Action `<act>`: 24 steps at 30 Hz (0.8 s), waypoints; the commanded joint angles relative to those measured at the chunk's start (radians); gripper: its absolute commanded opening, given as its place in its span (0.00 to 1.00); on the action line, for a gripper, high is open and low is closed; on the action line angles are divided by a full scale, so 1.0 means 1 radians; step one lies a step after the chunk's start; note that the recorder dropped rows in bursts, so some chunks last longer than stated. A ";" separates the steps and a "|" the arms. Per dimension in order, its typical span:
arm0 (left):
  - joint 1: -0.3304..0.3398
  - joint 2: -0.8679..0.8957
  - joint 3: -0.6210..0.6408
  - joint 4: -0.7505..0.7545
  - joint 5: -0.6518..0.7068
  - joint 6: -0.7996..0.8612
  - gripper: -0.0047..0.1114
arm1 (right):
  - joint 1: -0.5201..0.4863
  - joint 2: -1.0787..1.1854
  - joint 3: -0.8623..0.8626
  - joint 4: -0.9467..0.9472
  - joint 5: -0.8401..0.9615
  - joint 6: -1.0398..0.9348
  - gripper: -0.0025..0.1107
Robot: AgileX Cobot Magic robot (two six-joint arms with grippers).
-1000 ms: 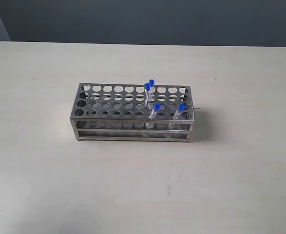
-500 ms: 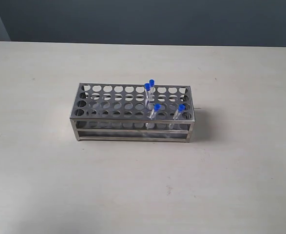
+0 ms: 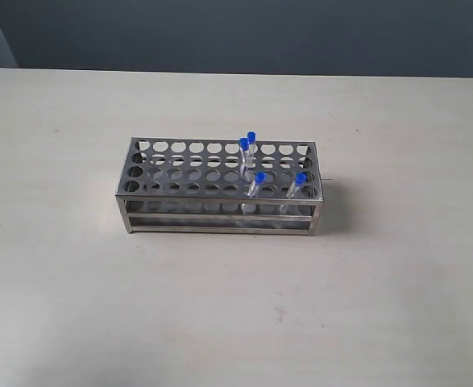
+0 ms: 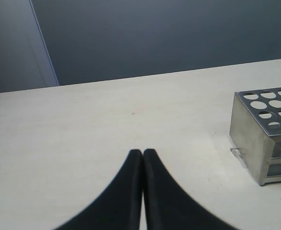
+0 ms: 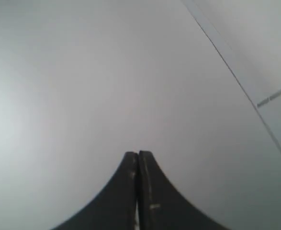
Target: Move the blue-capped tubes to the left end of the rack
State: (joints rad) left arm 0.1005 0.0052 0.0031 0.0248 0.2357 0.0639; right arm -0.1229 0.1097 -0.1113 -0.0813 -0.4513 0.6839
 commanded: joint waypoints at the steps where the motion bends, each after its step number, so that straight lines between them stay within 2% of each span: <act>1: -0.004 -0.005 -0.003 -0.002 -0.005 0.000 0.05 | -0.004 0.200 -0.240 -0.207 -0.016 -0.171 0.01; 5: -0.004 -0.005 -0.003 -0.002 -0.005 0.000 0.05 | -0.004 0.436 -0.434 -0.441 -0.117 -0.162 0.01; 10: -0.004 -0.005 -0.003 -0.002 -0.005 0.000 0.05 | -0.002 0.739 -0.645 -0.738 -0.277 0.024 0.01; 12: -0.004 -0.005 -0.003 -0.002 -0.005 0.000 0.05 | 0.020 0.812 -0.687 -0.832 -0.264 0.085 0.01; 15: -0.004 -0.005 -0.003 -0.002 -0.005 0.000 0.05 | 0.128 0.886 -0.648 -0.926 -0.114 0.132 0.01; 18: -0.004 -0.005 -0.003 -0.002 -0.005 0.000 0.05 | 0.248 0.973 -0.532 -0.809 -0.005 0.032 0.01; 24: -0.004 -0.005 -0.003 -0.002 -0.005 0.000 0.05 | 0.419 1.109 -0.255 -0.186 -0.093 -0.523 0.01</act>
State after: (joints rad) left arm 0.1005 0.0052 0.0031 0.0248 0.2357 0.0639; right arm 0.2447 1.1829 -0.4573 -0.5359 -0.4971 0.4013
